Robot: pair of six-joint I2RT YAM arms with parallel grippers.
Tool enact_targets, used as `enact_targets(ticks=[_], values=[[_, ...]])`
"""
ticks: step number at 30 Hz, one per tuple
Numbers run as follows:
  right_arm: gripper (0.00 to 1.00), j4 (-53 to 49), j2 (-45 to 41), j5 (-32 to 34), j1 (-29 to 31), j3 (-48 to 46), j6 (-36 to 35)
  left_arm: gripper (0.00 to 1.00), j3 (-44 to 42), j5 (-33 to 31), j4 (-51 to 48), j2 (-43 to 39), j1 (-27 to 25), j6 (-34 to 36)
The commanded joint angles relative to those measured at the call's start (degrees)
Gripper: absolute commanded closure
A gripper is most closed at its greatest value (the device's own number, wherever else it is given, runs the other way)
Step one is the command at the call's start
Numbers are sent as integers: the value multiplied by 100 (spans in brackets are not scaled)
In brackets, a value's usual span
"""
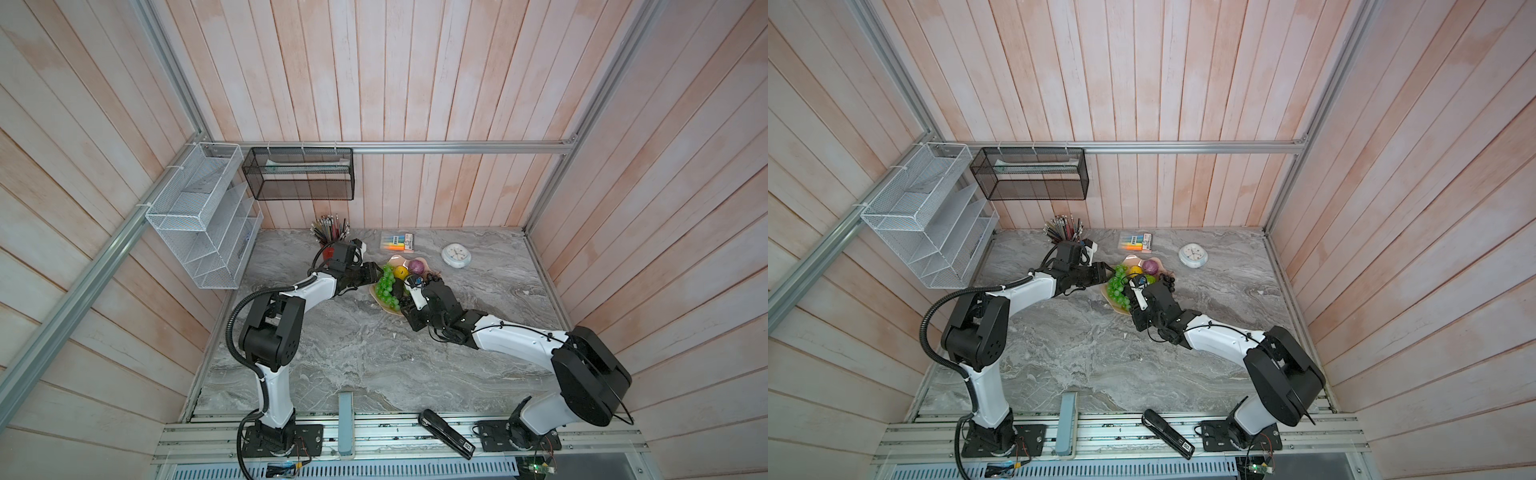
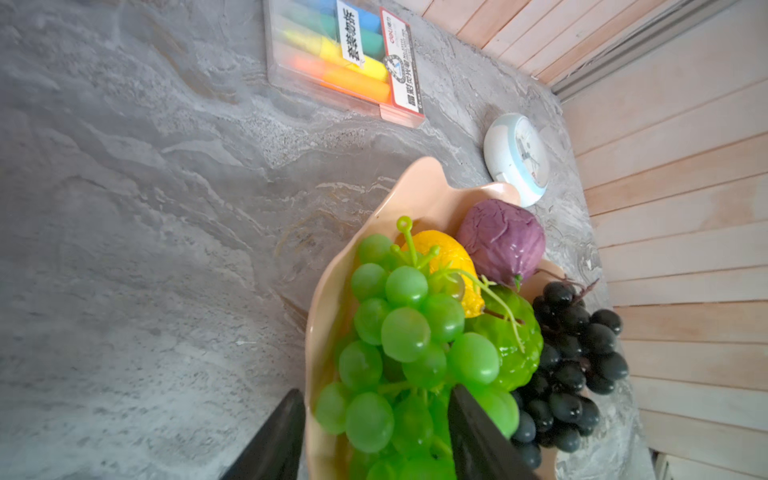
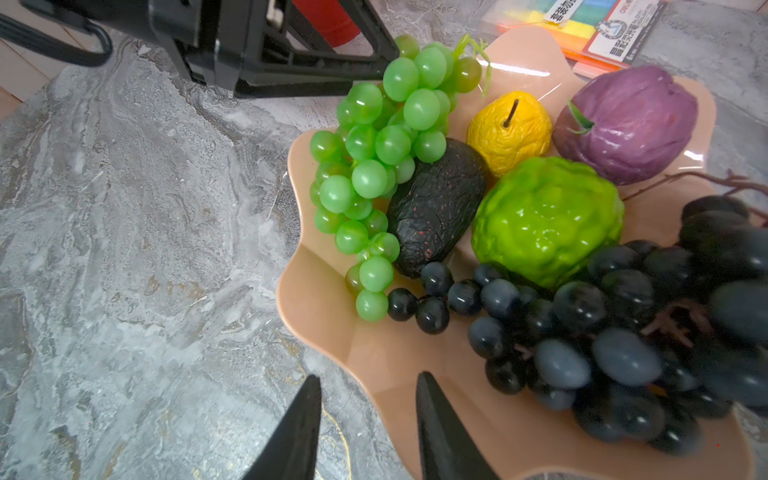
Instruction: Place and organize the fake fruits in the fruit bowl
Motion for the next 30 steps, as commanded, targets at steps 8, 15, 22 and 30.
enact_targets(ticks=[8, 15, 22, 30], values=[[61, -148, -295, 293, 48, 202, -178, 34, 6, -594, -1298, -975, 6, 360], [52, -703, -1287, 876, -336, 199, -295, 22, -1425, -1521, -1515, -2652, 6, -41], [20, -450, -2335, 795, -1608, 44, -585, 19, -2137, -3144, -1440, -4121, 14, 467], [2, 3024, -3416, 673, -3139, -2326, -1458, 0, -4602, -3694, 2130, -5144, 438, 2022]])
